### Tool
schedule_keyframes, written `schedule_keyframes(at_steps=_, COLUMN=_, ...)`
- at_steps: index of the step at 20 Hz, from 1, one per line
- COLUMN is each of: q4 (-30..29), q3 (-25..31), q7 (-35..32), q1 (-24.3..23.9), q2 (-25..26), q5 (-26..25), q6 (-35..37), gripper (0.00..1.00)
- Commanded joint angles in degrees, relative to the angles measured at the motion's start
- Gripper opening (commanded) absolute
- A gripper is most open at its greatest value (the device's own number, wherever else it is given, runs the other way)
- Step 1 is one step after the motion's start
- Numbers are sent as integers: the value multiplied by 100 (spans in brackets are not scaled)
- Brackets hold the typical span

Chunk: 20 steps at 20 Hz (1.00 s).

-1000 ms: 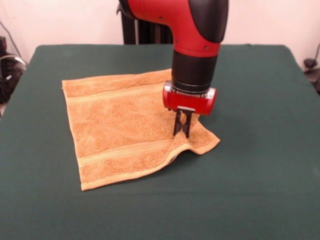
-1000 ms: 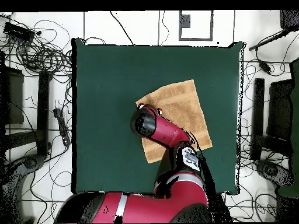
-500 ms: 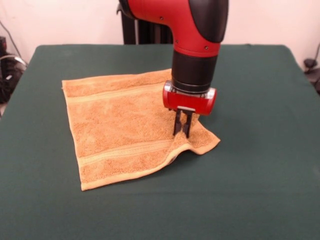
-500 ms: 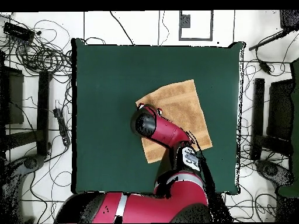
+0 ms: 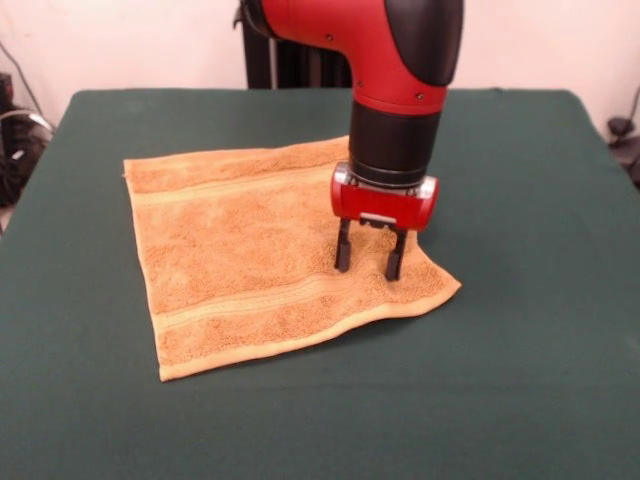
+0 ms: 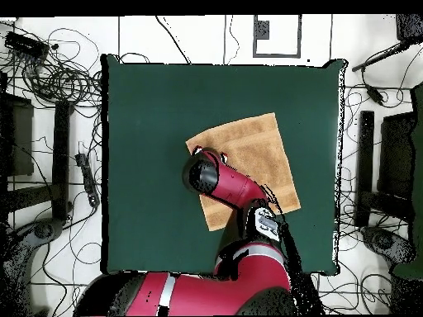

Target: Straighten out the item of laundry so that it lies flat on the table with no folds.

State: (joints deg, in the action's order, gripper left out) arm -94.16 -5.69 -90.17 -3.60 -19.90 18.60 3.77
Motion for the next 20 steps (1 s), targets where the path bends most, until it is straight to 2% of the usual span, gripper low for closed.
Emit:
schedule_keyframes(at_steps=1, q4=-227, q3=414, q7=-1239, q1=162, q2=715, q5=113, q6=183, gripper=100)
schedule_keyframes(at_steps=3, q4=-226, q3=430, q7=-1148, q1=143, q2=718, q5=-44, q6=-57, gripper=100)
schedule_keyframes(at_steps=6, q4=-293, q3=414, q7=-1344, q1=158, q2=736, q5=83, q6=-184, gripper=100)
schedule_keyframes(at_steps=10, q4=-160, q3=328, q7=-1183, q1=199, q2=747, q5=26, q6=-26, gripper=100)
schedule_keyframes(at_steps=13, q4=-369, q3=216, q7=-1281, q1=134, q2=557, q5=126, q6=266, gripper=100)
schedule_keyframes(at_steps=17, q4=-739, q3=268, q7=-561, q1=-337, q2=-2, q5=-458, q6=791, gripper=100)
schedule_keyframes(at_steps=20, q4=-1145, q3=159, q7=-128, q1=-570, q2=-1055, q5=-744, q6=1956, gripper=100)
